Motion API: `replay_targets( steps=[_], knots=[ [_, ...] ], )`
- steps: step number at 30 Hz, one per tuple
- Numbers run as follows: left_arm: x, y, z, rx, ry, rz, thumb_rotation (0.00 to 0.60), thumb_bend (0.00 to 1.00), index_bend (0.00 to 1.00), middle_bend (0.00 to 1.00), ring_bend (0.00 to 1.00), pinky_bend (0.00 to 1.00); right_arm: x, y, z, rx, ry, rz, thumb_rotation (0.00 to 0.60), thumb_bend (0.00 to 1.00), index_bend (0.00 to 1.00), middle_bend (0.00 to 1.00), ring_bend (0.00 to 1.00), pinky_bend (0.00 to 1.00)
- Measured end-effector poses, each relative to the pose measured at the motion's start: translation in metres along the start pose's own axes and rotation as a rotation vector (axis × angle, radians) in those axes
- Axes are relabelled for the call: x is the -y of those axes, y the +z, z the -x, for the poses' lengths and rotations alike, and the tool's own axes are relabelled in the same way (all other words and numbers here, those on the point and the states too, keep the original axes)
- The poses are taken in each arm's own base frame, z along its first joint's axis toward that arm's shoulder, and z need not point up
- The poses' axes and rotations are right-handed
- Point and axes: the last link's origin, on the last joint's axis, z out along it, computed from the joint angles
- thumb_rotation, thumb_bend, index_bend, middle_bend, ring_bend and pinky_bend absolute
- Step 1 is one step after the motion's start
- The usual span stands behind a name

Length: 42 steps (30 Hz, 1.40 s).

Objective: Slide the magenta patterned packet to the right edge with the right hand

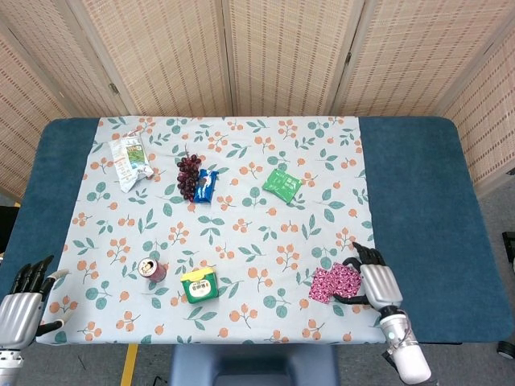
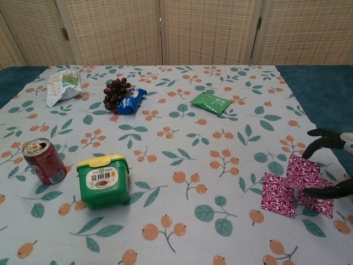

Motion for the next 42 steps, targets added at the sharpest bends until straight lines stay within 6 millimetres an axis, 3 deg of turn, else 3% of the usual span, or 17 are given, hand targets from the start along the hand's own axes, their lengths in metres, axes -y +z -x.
replay_targets(
  steps=[7,42],
  knots=[
    [-0.004,0.001,0.001,0.006,-0.006,0.016,0.6,0.24,0.25,0.06,0.09,0.0,-0.021,-0.004,0.006,0.011,0.042,0.07,0.391,0.16,0.31,0.07,0.0,0.0],
    [-0.002,0.0,0.005,0.017,-0.02,0.016,0.6,0.24,0.25,0.06,0.09,0.0,-0.022,0.005,0.017,0.047,0.008,0.085,0.392,0.16,0.25,0.06,0.0,0.0]
  ],
)
